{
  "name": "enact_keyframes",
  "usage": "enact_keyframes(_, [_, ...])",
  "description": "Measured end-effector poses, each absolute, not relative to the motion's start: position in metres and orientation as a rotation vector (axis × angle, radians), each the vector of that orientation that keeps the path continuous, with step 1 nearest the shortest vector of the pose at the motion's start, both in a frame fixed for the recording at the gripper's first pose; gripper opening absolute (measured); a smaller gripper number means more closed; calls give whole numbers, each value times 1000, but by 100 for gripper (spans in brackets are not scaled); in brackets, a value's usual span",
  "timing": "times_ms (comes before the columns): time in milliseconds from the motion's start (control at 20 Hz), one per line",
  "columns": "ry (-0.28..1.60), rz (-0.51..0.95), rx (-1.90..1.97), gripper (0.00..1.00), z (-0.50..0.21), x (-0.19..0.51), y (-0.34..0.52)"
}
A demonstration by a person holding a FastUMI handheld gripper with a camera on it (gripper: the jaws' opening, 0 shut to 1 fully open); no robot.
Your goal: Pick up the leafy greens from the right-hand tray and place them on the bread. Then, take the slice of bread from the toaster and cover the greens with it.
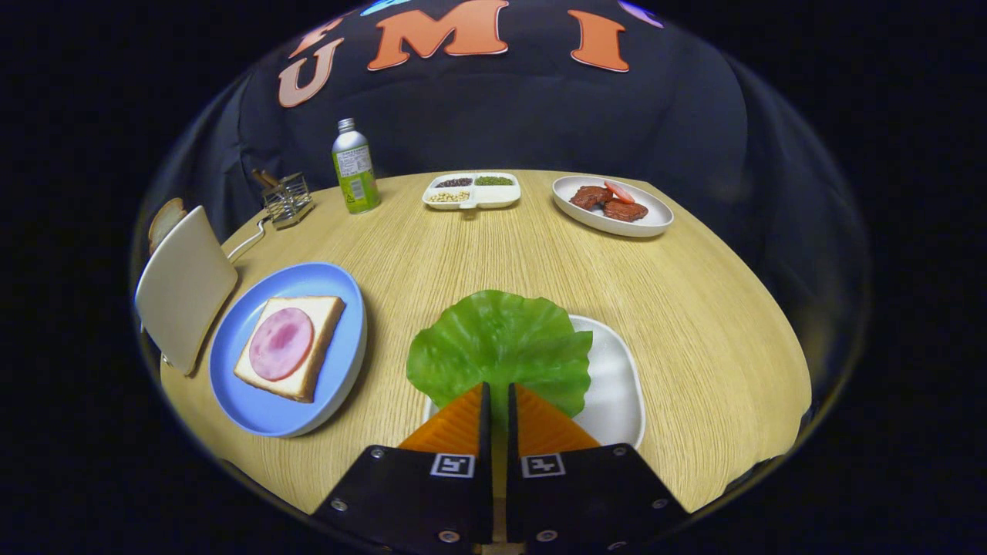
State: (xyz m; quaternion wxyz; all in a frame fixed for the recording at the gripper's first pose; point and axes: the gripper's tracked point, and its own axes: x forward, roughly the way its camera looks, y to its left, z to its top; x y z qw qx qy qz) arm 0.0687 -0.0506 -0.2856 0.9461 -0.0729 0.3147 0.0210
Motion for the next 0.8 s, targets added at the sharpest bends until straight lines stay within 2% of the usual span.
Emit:
enact_keyframes(50, [644, 30, -128, 3, -286, 71, -53])
enact_keyframes(150, [652, 17, -134, 1, -285, 70, -52])
enact_keyframes(800, [522, 47, -145, 0, -203, 63, -13])
